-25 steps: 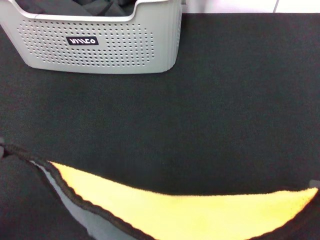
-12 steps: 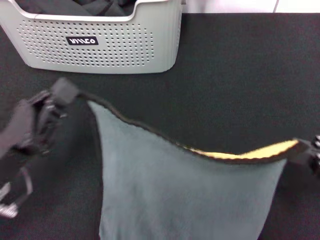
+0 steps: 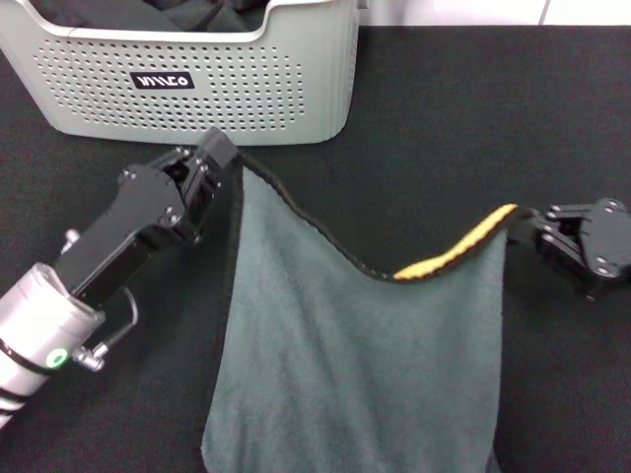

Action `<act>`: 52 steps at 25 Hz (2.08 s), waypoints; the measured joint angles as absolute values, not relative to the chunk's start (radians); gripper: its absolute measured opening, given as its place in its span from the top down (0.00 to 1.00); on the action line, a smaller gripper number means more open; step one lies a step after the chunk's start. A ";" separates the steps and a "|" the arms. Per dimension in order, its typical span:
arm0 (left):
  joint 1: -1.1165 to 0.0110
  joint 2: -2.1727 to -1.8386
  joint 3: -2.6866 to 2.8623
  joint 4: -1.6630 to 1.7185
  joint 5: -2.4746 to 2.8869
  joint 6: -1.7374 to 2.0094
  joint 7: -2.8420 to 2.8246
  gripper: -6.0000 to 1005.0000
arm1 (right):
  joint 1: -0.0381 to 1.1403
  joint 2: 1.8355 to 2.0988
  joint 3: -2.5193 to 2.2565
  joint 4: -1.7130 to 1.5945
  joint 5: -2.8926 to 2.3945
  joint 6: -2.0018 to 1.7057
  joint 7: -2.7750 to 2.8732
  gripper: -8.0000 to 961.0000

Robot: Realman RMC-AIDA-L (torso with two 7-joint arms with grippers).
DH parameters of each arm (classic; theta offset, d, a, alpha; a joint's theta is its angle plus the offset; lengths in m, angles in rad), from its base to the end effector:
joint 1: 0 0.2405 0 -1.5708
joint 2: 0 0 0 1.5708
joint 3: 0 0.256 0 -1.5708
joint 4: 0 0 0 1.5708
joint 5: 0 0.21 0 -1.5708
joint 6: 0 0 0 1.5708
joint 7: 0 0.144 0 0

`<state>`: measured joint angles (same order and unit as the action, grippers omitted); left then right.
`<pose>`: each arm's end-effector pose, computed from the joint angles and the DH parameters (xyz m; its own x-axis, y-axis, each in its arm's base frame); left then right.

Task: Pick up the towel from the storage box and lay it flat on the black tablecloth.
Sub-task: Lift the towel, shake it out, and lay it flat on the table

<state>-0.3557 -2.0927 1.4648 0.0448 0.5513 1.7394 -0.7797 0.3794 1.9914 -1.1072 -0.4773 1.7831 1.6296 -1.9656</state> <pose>-0.2789 0.2490 -0.0292 0.3168 0.0569 0.9468 0.6688 -0.7212 -0.1805 0.2668 0.2891 0.0026 0.6298 -0.2425 -0.7379 -0.4332 -0.8982 -0.0746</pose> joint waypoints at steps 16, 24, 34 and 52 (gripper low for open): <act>-0.406 -2.108 1.463 0.057 0.374 1.487 -0.787 0.93 | 0.540 2.029 -1.113 -0.278 1.855 1.346 -2.001 0.95; -0.430 -2.108 1.463 0.058 0.359 1.373 -0.759 0.92 | 0.583 2.030 -1.117 -0.244 1.857 1.253 -1.937 0.95; -0.434 -2.108 1.465 0.058 0.287 1.314 -0.737 0.92 | 0.667 2.028 -1.255 -0.331 1.849 1.021 -1.697 0.95; -0.447 -2.108 1.463 0.059 0.263 1.194 -0.681 0.92 | 0.844 2.022 -1.621 -0.408 1.808 0.665 -1.285 0.94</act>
